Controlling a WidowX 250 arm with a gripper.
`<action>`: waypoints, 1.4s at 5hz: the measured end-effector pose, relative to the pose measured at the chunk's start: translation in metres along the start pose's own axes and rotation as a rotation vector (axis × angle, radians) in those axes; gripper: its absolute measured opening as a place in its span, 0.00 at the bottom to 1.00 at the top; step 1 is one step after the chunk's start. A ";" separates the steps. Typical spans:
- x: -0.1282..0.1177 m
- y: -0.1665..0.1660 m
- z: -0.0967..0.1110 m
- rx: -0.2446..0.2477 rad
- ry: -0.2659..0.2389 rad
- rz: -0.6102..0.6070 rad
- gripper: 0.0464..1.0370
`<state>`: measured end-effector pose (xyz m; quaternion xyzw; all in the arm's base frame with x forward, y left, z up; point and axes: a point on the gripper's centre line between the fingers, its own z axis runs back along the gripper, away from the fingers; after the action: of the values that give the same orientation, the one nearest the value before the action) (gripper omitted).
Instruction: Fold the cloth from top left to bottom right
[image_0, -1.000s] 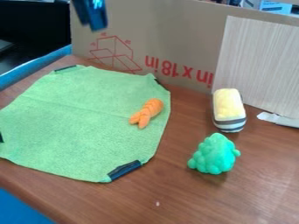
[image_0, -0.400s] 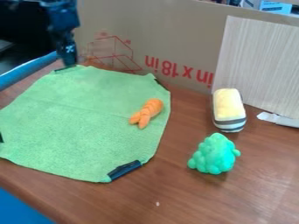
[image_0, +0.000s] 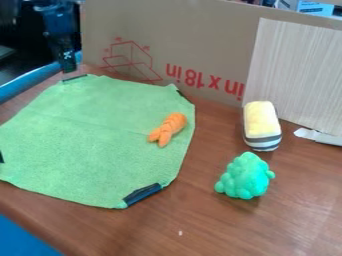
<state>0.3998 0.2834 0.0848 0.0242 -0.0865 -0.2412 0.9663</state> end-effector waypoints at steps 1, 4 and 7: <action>0.004 0.007 -0.009 -0.004 0.003 0.017 0.96; 0.017 0.006 -0.041 0.012 0.037 0.028 0.93; 0.010 -0.005 -0.049 0.022 0.039 0.007 0.14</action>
<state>0.4148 0.2744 0.0378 0.0389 -0.0704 -0.2365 0.9683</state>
